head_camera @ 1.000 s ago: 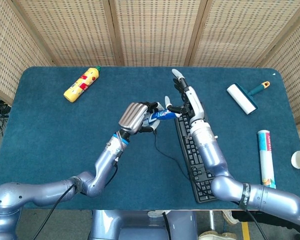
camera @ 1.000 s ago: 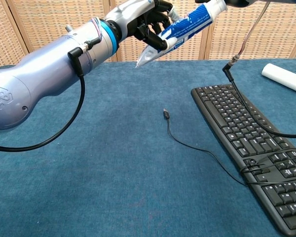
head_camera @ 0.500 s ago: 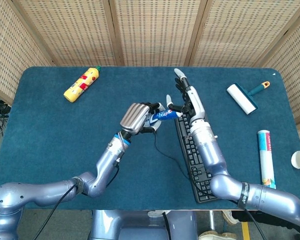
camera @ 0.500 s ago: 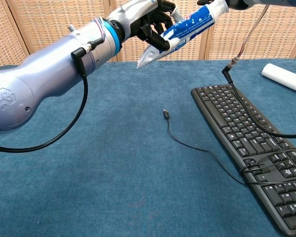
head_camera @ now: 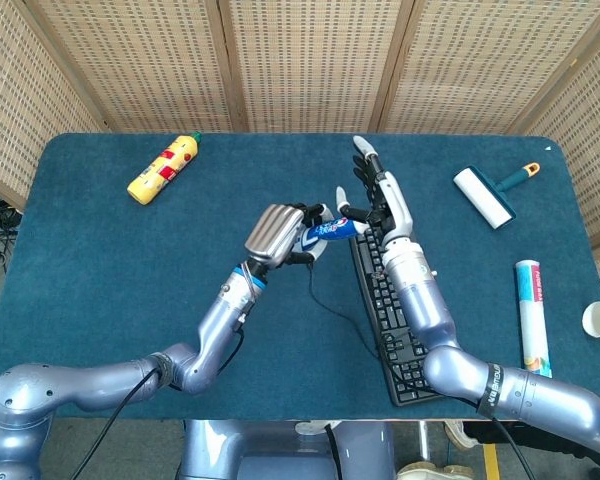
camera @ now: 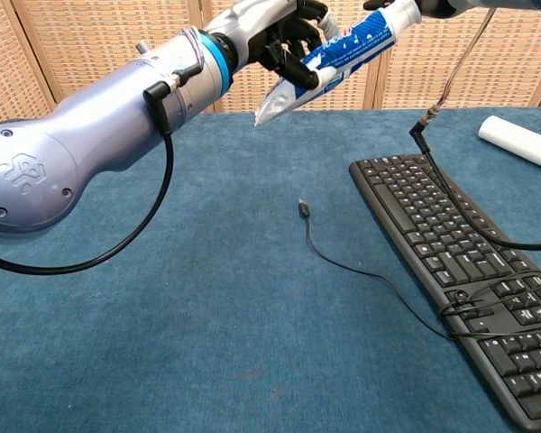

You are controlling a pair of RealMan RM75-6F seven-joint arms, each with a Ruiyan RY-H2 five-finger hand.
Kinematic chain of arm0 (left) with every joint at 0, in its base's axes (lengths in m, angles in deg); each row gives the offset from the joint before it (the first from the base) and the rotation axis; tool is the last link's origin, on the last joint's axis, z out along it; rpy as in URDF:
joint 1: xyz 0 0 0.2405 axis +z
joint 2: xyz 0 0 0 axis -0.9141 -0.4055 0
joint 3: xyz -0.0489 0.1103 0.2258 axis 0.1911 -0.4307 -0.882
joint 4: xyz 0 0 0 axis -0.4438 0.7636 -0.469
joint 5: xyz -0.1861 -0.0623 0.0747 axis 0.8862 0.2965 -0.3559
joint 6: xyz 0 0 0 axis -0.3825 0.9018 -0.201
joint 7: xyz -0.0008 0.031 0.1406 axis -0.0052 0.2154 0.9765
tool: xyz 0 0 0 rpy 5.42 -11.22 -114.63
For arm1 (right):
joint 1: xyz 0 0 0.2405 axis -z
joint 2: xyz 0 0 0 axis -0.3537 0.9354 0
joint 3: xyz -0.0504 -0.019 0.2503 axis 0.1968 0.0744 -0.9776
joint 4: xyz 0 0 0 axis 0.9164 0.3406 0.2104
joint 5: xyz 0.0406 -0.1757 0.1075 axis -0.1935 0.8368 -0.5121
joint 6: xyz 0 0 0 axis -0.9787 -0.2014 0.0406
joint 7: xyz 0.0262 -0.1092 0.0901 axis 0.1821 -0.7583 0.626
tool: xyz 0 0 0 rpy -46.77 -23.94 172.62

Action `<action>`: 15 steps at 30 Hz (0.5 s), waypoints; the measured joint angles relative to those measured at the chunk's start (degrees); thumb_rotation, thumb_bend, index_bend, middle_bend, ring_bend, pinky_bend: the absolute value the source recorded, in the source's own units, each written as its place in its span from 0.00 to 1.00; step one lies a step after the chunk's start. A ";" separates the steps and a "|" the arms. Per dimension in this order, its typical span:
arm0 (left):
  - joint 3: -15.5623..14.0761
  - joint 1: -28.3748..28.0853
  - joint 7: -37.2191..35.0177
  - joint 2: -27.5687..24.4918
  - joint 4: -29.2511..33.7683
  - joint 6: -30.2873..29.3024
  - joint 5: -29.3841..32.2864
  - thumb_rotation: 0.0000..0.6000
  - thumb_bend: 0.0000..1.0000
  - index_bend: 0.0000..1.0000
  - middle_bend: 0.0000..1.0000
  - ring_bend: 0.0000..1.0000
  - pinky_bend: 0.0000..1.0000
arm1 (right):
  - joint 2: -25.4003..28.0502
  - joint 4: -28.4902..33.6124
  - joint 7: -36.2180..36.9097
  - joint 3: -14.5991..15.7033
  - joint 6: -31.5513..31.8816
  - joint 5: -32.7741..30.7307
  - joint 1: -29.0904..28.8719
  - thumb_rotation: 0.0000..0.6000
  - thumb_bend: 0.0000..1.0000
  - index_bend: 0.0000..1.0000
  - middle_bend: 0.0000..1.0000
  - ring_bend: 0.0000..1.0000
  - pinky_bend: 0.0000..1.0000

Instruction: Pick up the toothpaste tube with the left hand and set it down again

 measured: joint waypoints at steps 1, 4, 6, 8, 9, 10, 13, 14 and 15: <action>0.08 -0.14 0.05 0.08 0.00 0.08 0.16 1.00 0.57 0.65 0.62 0.49 0.52 | 0.00 0.07 0.06 -0.13 -0.02 -0.12 0.02 1.00 0.66 0.03 0.00 0.00 0.00; 0.16 -0.40 0.22 0.32 0.06 0.17 0.36 1.00 0.57 0.65 0.62 0.49 0.52 | 0.08 0.27 0.13 -0.42 -0.06 -0.27 0.12 1.00 0.66 0.03 0.00 0.00 0.00; 0.20 -0.50 0.27 0.47 0.10 0.08 0.44 1.00 0.57 0.65 0.62 0.49 0.52 | 0.20 0.38 0.03 -0.49 -0.09 -0.37 0.20 1.00 0.66 0.03 0.00 0.00 0.00; 0.18 -0.52 0.35 0.47 0.10 0.00 0.47 1.00 0.57 0.65 0.62 0.49 0.52 | 0.33 0.42 -0.13 -0.51 -0.05 -0.40 0.25 1.00 0.66 0.03 0.00 0.00 0.00; 0.16 -0.50 0.37 0.44 0.09 -0.05 0.47 1.00 0.57 0.65 0.62 0.49 0.52 | 0.45 0.44 -0.25 -0.53 -0.05 -0.39 0.30 1.00 0.66 0.03 0.00 0.00 0.00; 0.13 -0.47 0.39 0.39 0.08 -0.09 0.45 1.00 0.57 0.65 0.62 0.49 0.52 | 0.55 0.44 -0.34 -0.54 -0.04 -0.36 0.34 1.00 0.66 0.03 0.00 0.00 0.00; -0.09 -0.29 0.58 0.11 -0.01 -0.17 0.38 1.00 0.57 0.65 0.62 0.49 0.52 | 0.98 0.32 -0.60 -0.66 0.01 -0.17 0.47 1.00 0.66 0.03 0.00 0.00 0.00; -0.25 -0.17 0.65 -0.07 -0.05 -0.17 0.34 1.00 0.57 0.65 0.62 0.49 0.52 | 1.16 0.26 -0.69 -0.70 0.00 -0.07 0.54 1.00 0.66 0.03 0.00 0.00 0.00; -0.42 -0.03 0.70 -0.26 -0.09 -0.17 0.29 1.00 0.57 0.65 0.62 0.49 0.52 | 1.50 0.15 -0.87 -0.73 0.01 0.15 0.67 1.00 0.66 0.03 0.00 0.00 0.00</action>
